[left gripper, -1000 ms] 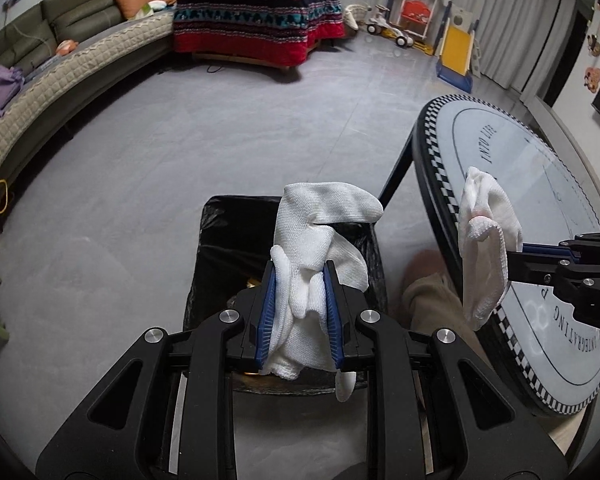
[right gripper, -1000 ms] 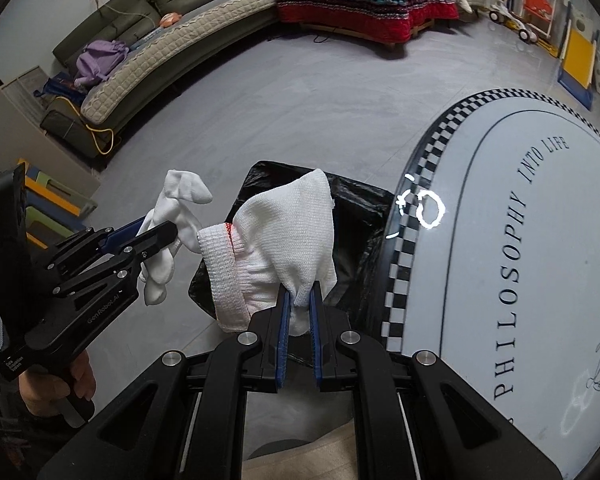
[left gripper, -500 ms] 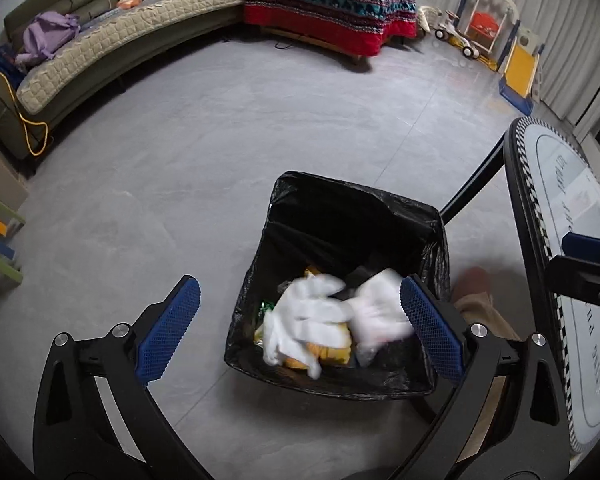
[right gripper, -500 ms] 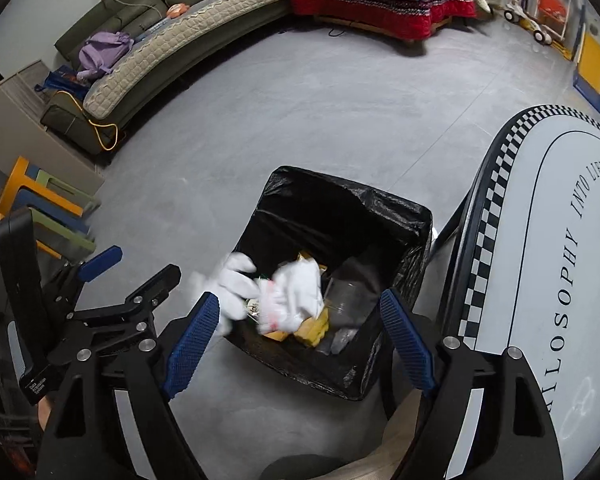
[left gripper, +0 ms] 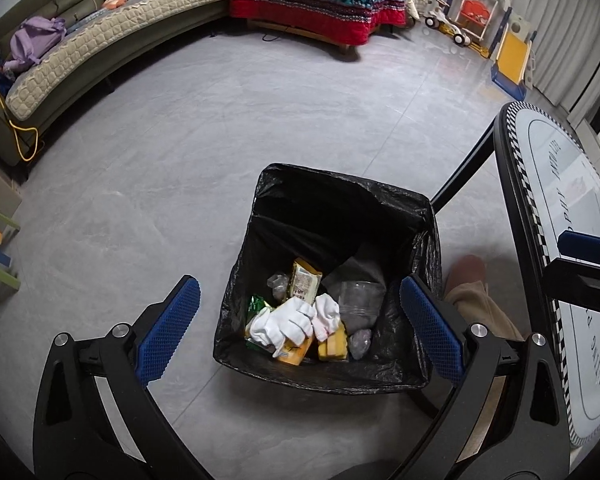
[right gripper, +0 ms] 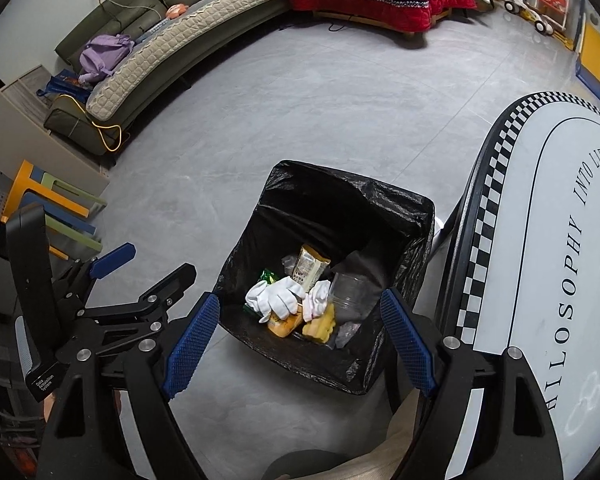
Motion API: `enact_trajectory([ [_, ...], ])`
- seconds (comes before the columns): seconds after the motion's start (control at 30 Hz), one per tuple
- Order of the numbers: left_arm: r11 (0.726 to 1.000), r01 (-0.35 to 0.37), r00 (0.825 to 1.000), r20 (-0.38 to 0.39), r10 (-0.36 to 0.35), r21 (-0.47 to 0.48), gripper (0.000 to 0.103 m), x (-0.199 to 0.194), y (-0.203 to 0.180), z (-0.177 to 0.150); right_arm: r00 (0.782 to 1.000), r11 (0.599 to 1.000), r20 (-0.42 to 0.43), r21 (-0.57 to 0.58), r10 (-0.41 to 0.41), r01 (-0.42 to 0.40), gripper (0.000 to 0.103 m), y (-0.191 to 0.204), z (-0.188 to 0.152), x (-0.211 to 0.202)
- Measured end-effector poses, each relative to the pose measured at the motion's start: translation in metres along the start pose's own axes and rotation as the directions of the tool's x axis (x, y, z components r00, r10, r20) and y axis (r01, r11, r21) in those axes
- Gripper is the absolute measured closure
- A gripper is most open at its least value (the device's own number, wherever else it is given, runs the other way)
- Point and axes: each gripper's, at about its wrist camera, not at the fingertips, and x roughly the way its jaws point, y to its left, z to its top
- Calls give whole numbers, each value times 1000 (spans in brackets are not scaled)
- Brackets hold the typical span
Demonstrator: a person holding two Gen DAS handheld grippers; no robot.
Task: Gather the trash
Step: 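Move both open tools back over the empty table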
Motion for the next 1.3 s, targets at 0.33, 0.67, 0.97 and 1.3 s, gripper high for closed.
enact_trajectory([
  [0.33, 998, 19, 999, 30, -20, 52, 6, -21, -32, 11, 999, 1000, 50, 14, 5, -6, 19, -16, -10, -33],
  [0.67, 980, 78, 994, 63, -91, 183, 6, -43, -113, 25, 990, 990, 126, 132, -58, 41, 18, -79, -34, -84],
  [0.97, 941, 171, 981, 34, -189, 292, 6, -46, -193, 25, 979, 960, 163, 270, -123, 76, 18, -148, -70, -117],
  [1.3, 891, 265, 962, -43, -268, 368, 6, -33, -276, 14, 955, 888, 158, 430, -252, 163, 18, -235, -126, -146],
])
